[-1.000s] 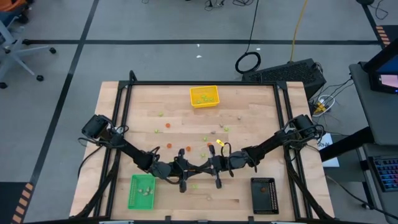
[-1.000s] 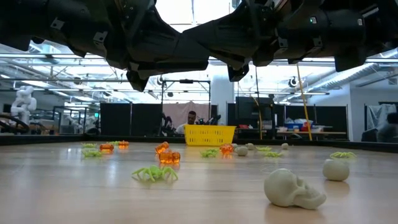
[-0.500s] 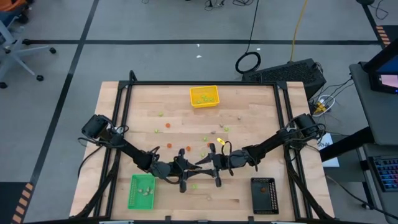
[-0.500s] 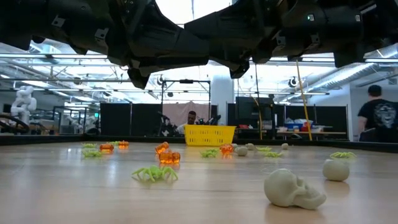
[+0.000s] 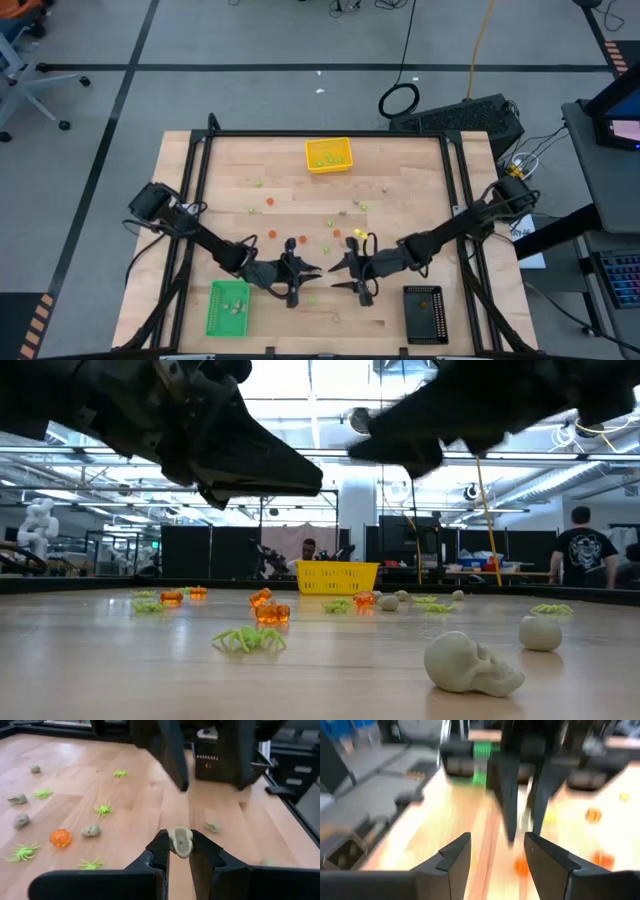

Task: Sort Halloween decoration
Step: Put the white skull toy into the green bin

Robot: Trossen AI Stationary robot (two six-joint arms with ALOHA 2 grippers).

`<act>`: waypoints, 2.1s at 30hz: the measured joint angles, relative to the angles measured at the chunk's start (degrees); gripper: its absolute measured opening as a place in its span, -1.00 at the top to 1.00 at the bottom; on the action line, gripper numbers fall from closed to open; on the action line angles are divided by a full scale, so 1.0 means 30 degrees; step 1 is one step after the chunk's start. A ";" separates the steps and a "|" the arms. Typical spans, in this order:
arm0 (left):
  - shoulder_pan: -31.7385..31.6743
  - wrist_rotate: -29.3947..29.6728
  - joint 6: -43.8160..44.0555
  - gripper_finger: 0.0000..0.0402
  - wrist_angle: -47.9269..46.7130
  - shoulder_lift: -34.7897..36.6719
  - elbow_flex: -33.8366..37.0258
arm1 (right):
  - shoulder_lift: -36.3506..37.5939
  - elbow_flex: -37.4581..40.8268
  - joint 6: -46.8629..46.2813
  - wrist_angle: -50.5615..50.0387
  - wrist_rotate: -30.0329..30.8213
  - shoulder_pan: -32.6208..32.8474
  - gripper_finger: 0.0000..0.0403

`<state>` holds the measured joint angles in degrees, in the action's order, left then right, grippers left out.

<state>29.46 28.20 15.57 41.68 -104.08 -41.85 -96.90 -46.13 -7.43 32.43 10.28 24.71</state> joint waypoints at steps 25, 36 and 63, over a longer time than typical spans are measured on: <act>0.1231 -0.0327 -1.5614 0.79 -1.1853 0.6641 -0.0313 | 0.0107 -0.0007 -0.0289 -0.3330 0.1639 0.1180 0.18; 0.1229 0.0580 -1.8060 0.78 -1.1769 0.6639 -0.0313 | 0.0107 -0.0007 -0.0126 -0.3330 0.1647 0.1175 0.18; 0.3532 -0.1413 0.3922 0.78 -1.6937 0.8654 -0.0943 | 0.0107 -0.0015 -0.0727 -0.3338 0.2164 0.1158 0.18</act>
<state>40.06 23.97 27.34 -9.13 -78.12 -44.67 -96.57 -46.17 -9.61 22.41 16.78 28.18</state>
